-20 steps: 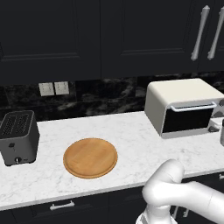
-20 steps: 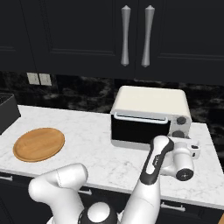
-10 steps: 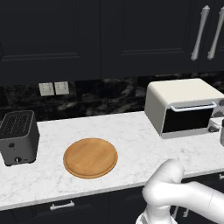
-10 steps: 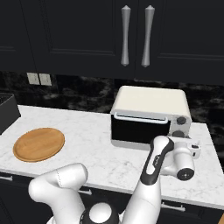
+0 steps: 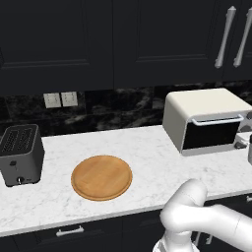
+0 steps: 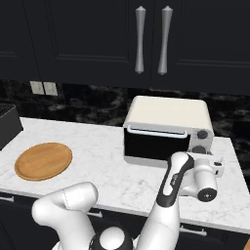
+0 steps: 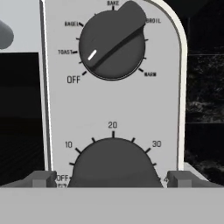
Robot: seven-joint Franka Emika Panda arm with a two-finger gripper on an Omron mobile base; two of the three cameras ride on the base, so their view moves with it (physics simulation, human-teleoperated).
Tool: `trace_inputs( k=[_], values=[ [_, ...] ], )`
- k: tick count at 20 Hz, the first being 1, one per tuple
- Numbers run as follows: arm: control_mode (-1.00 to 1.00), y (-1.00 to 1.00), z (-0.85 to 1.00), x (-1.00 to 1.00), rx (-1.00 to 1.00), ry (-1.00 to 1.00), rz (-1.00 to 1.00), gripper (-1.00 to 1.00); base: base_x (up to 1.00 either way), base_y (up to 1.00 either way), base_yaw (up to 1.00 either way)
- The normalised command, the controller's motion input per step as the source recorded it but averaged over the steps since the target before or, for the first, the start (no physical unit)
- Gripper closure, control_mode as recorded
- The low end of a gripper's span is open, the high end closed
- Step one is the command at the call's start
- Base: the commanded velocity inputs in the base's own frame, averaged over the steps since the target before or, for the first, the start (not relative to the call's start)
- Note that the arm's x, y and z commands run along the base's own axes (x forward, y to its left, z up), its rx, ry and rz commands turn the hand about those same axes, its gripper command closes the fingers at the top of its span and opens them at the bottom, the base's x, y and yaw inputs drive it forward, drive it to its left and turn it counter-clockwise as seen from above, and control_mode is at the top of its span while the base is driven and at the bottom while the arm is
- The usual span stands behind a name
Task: Pick up the kebab skewer and baguette bread, and place them inside the toaster oven. Close the toaster oven door and start by setting the timer.
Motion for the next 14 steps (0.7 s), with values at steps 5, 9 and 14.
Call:
trace_inputs(
  k=[5,9,14],
  values=[
    [-1.0,0.0,0.0,0.0,0.0,0.0,0.0,1.0,0.0,0.0,0.0],
    [-1.0,0.0,0.0,0.0,0.0,0.0,0.0,1.0,0.0,0.0,0.0],
    [-1.0,0.0,0.0,0.0,0.0,0.0,0.0,1.0,0.0,0.0,0.0]
  ],
)
